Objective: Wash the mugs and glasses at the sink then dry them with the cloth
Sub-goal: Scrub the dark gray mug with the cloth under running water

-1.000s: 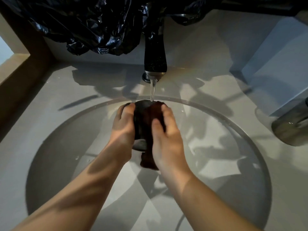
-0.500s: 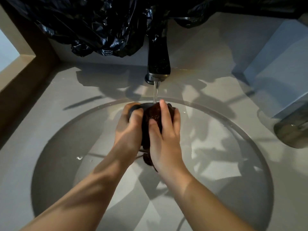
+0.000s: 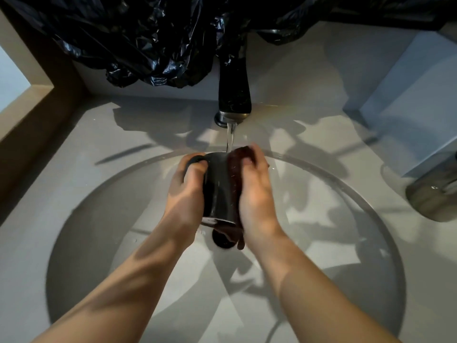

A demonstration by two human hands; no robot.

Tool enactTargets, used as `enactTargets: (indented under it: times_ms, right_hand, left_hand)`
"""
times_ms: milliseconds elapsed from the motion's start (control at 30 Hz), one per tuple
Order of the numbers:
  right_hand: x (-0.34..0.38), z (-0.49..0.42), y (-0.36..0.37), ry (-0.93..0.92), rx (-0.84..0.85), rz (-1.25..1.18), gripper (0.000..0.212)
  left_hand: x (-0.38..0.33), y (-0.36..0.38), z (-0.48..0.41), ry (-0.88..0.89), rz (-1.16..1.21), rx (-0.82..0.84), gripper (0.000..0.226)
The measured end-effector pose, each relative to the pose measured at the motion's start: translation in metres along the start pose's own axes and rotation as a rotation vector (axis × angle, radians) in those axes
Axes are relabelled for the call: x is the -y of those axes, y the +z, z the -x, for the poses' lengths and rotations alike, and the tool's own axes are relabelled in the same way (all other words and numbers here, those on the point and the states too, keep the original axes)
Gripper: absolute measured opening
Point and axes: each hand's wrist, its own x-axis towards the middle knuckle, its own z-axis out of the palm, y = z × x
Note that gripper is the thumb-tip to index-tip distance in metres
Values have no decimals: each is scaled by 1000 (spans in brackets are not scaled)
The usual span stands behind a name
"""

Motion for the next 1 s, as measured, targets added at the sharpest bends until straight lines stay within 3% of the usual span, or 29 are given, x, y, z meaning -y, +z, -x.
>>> enactTargets:
  times_ms: [67,133,200,300,400,567,667,800,867,933,1000]
  right_hand:
    - [8,-8,-8,270,53,-260,54]
    - [10,-9,-14,378,112,-338,62]
    - [8,-6,-14,393,95,-361,61]
    - [5,-1,-10,225,100,-299,38]
    - [7,1,-12,116,74,-219,35]
    - [9,-6,-10,198,145,-197,50]
    - [1,7,-6,146,198,-176,27]
    - [-7,15,-2,-25,130,-84,40]
    - [4,0,-9,126,88,-258,39]
    - [14,-9,-18,282,124,-397,60]
    - [11,-9,-23,323,138,-353,71]
  left_hand:
    - [-2,1,0,-111,50,27,26]
    - [-6,1,0,-270,141,59,38]
    - [-8,0,0,-372,276,122,47]
    - [-12,-4,-4,-427,392,243,42]
    - [-9,-2,-2,-364,385,201,51]
    - [0,3,6,-183,306,32,29]
    - [-2,0,-3,-235,424,-69,13]
    - [0,-4,-9,-226,468,47,14]
    - [-1,-3,-5,-252,490,113,18]
    - [-4,0,0,-275,470,154,17]
    - [0,1,-1,-186,355,134,17]
